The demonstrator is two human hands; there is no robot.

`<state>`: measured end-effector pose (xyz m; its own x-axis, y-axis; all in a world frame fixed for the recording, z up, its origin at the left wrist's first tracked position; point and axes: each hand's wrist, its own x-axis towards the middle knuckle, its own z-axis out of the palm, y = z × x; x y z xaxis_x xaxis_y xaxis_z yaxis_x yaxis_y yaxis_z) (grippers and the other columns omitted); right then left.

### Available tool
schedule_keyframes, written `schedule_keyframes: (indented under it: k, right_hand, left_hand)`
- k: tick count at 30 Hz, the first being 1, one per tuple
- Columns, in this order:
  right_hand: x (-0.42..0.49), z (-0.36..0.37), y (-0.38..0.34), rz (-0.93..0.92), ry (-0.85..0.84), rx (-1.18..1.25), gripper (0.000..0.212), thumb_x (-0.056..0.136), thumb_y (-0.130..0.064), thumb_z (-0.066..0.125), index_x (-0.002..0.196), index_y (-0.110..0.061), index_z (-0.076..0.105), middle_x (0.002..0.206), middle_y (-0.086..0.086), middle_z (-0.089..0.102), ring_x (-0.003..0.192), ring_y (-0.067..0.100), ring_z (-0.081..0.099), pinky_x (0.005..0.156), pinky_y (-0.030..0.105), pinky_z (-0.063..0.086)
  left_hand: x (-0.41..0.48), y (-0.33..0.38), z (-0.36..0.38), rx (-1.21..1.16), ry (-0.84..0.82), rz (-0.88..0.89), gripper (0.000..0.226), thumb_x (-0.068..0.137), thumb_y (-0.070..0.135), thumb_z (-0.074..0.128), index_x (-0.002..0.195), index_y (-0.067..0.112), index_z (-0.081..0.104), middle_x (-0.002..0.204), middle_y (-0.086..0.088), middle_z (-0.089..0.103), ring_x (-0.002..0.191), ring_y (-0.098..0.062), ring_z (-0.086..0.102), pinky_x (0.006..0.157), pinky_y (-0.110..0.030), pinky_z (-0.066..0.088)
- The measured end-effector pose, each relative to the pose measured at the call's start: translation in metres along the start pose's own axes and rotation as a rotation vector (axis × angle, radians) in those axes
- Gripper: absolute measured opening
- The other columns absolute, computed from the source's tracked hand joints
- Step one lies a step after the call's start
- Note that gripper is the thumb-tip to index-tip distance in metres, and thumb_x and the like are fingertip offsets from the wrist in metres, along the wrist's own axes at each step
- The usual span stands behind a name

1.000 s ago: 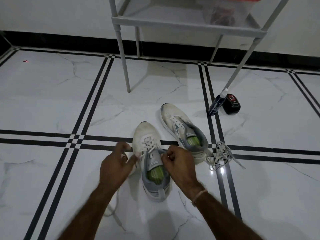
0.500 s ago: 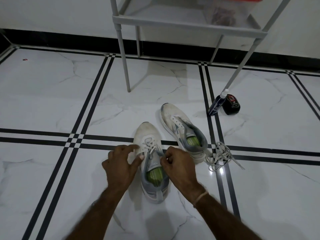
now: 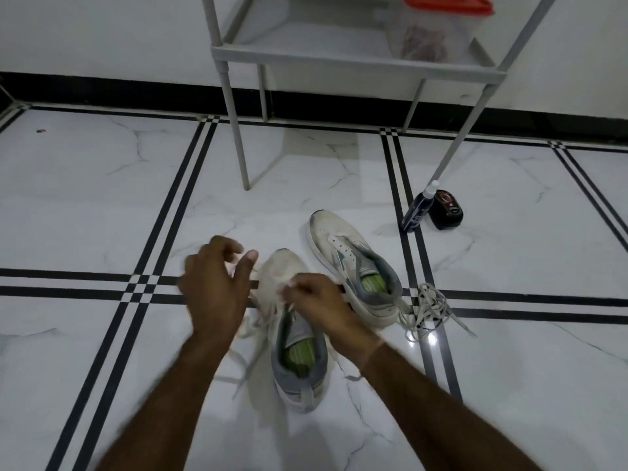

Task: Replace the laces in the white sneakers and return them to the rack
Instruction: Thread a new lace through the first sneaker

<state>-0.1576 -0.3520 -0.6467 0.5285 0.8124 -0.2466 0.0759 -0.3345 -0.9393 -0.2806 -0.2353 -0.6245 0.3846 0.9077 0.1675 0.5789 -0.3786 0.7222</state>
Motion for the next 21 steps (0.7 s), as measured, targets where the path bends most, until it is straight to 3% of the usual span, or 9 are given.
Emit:
schedule_keyframes:
  k: [2,5,7,9,12,14,17,19,21]
  right_hand:
    - [-0.004,-0.017,-0.002,0.11,0.021,0.349,0.029,0.097,-0.022,0.068,0.07,-0.014,0.062,0.057,-0.007,0.044,0.053,0.008,0.04,0.052,0.019,0.032]
    - [-0.004,-0.028,-0.004,0.18,-0.091,0.47,0.025,0.098,-0.03,0.066,0.076,-0.017,0.069,0.063,-0.003,0.041,0.055,0.009,0.037,0.052,0.023,0.031]
    - [-0.002,-0.029,-0.005,0.219,-0.089,0.59,0.024,0.101,-0.029,0.061,0.082,-0.017,0.069,0.064,-0.004,0.039,0.055,0.008,0.036,0.051,0.023,0.029]
    - [0.0,-0.038,-0.005,0.243,-0.023,0.728,0.023,0.103,-0.028,0.055,0.089,-0.014,0.065,0.065,-0.005,0.038,0.055,0.008,0.033,0.05,0.022,0.026]
    - [0.0,-0.052,0.001,0.274,0.052,0.849,0.021,0.105,-0.028,0.051,0.092,-0.013,0.06,0.065,-0.005,0.042,0.055,0.007,0.035,0.049,0.02,0.03]
    - [-0.001,-0.052,0.006,0.301,0.061,0.882,0.02,0.105,-0.025,0.051,0.094,-0.012,0.061,0.069,-0.003,0.049,0.057,0.007,0.041,0.051,0.019,0.036]
    - [-0.005,-0.04,0.008,0.336,-0.01,0.738,0.016,0.104,-0.018,0.055,0.097,-0.01,0.067,0.077,0.001,0.062,0.063,0.009,0.054,0.057,0.019,0.046]
    - [-0.008,-0.033,0.004,0.339,-0.081,0.678,0.015,0.103,-0.017,0.056,0.099,-0.009,0.069,0.079,0.003,0.066,0.065,0.01,0.058,0.061,0.021,0.049]
    - [-0.008,-0.029,-0.002,0.329,-0.133,0.688,0.016,0.103,-0.018,0.056,0.099,-0.011,0.07,0.077,0.003,0.064,0.064,0.011,0.055,0.06,0.021,0.048]
  left_hand:
    - [-0.011,-0.008,-0.003,0.183,0.127,0.134,0.027,0.096,0.048,0.061,0.088,0.023,0.061,0.086,0.004,0.06,0.085,-0.021,0.054,0.078,-0.044,0.044]
    - [-0.039,-0.001,0.017,-0.224,-0.339,0.132,0.016,0.097,0.039,0.06,0.088,0.03,0.069,0.085,0.019,0.067,0.087,-0.001,0.061,0.078,-0.02,0.051]
    - [-0.051,0.001,0.03,-0.327,-0.487,0.122,0.01,0.096,0.027,0.066,0.089,0.025,0.073,0.09,0.023,0.069,0.09,0.006,0.061,0.076,-0.005,0.044]
    - [-0.051,-0.007,0.032,-0.492,-0.421,-0.117,0.016,0.098,0.024,0.064,0.09,0.016,0.075,0.088,0.009,0.073,0.086,-0.002,0.066,0.078,-0.015,0.048]
    - [-0.036,-0.042,0.026,-0.742,-0.25,-0.759,0.019,0.101,0.026,0.058,0.098,0.013,0.073,0.096,-0.005,0.072,0.083,-0.013,0.062,0.069,-0.026,0.044]
    - [-0.035,-0.058,0.029,-0.614,-0.165,-0.863,0.025,0.1,0.032,0.06,0.106,0.01,0.069,0.105,-0.01,0.069,0.088,-0.021,0.059,0.071,-0.031,0.044]
    - [-0.044,-0.049,0.034,-0.175,-0.006,-0.251,0.035,0.094,0.055,0.05,0.107,0.024,0.059,0.106,0.0,0.067,0.099,-0.023,0.062,0.084,-0.04,0.05]
    - [-0.046,-0.02,0.038,-0.2,-0.2,0.045,0.035,0.095,0.056,0.047,0.114,0.028,0.058,0.105,0.007,0.069,0.099,-0.014,0.064,0.084,-0.035,0.052]
    - [-0.046,-0.002,0.042,-0.236,-0.392,0.123,0.032,0.095,0.054,0.047,0.107,0.029,0.063,0.093,0.009,0.072,0.089,-0.008,0.067,0.08,-0.035,0.056]
